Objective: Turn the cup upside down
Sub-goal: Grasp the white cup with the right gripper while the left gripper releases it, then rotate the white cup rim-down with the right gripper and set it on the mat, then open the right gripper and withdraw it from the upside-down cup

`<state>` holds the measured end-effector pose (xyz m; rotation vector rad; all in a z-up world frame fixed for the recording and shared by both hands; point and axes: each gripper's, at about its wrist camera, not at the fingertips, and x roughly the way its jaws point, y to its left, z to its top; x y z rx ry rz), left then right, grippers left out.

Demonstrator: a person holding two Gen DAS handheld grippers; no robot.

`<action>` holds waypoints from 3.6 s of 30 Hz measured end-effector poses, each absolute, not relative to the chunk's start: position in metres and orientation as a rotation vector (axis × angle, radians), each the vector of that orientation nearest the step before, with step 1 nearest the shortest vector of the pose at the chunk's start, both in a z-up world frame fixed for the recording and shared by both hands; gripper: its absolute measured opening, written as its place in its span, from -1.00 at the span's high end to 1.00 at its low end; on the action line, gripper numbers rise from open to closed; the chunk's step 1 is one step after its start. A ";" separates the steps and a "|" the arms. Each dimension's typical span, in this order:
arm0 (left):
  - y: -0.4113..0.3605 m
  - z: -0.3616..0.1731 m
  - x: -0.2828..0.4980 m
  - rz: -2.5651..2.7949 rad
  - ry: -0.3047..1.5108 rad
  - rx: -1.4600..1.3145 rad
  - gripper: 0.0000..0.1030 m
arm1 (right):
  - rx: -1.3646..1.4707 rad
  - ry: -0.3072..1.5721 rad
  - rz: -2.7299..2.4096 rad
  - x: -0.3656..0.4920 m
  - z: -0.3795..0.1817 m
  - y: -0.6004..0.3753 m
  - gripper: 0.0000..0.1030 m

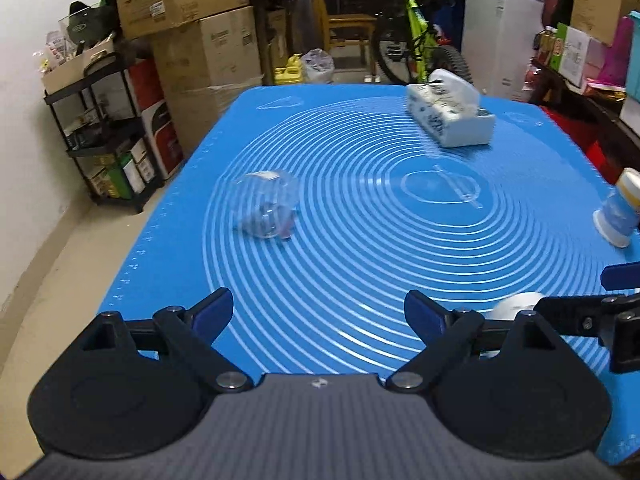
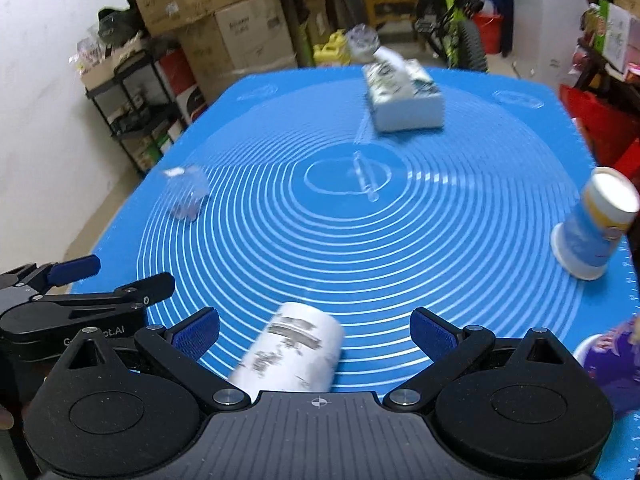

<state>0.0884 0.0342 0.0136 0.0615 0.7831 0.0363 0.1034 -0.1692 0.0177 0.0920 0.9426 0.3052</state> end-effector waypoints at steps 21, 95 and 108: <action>0.041 -0.003 0.093 0.050 0.796 0.086 -0.79 | 0.059 1.147 0.333 0.126 -0.025 -0.144 -0.28; -0.028 0.003 0.002 -0.168 0.734 0.108 -0.79 | -0.078 0.615 0.107 -0.056 0.011 -0.242 -0.81; -0.035 0.012 -0.016 -0.181 0.713 0.104 -0.79 | -0.088 0.621 0.112 -0.069 0.016 -0.245 -0.81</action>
